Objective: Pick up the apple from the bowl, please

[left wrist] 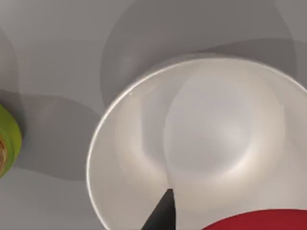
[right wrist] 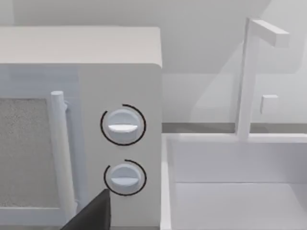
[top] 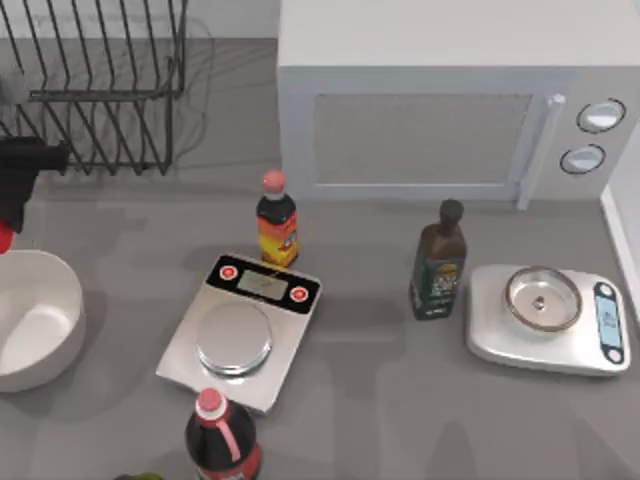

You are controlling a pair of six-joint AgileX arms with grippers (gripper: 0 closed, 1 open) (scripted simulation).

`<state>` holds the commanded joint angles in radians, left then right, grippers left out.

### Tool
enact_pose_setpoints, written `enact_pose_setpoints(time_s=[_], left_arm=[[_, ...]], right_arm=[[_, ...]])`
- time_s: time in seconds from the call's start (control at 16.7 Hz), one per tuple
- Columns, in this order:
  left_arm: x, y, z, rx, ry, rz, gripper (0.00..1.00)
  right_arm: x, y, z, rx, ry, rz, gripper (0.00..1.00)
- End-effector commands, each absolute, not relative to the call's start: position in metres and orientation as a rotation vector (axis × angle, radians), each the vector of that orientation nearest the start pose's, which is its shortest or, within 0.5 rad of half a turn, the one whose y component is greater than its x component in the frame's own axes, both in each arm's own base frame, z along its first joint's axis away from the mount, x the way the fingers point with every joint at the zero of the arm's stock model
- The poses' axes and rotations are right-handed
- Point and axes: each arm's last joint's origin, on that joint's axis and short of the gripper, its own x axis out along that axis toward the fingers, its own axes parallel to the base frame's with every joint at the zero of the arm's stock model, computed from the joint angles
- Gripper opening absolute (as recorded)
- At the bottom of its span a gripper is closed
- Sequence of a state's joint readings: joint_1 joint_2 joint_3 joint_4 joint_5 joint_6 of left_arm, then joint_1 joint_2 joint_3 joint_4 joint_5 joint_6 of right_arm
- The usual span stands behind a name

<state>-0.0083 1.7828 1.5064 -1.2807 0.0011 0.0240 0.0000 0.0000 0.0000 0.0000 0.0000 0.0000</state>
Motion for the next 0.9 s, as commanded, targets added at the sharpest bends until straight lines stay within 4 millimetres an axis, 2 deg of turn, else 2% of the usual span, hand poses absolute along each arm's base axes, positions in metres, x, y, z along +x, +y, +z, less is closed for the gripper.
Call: enact_pose_setpoints(time_s=[0.24,0.42,0.54,0.9], left_arm=[[0.318,0.001,0.328,0.022,1.552,-0.023,0.00],[0.302,0.001,0.363,0.022,1.530,-0.022,0.00],[0.298,0.001,0.371,0.022,1.523,-0.022,0.00],[0.303,-0.002,0.367,0.019,1.528,-0.020,0.00]], right_arm=[[0.106,-0.001,0.160,0.000,0.000,0.000,1.00],[0.106,-0.001,0.160,0.000,0.000,0.000,1.00],[0.106,-0.001,0.160,0.000,0.000,0.000,1.00],[0.106,-0.001,0.160,0.000,0.000,0.000,1.00]])
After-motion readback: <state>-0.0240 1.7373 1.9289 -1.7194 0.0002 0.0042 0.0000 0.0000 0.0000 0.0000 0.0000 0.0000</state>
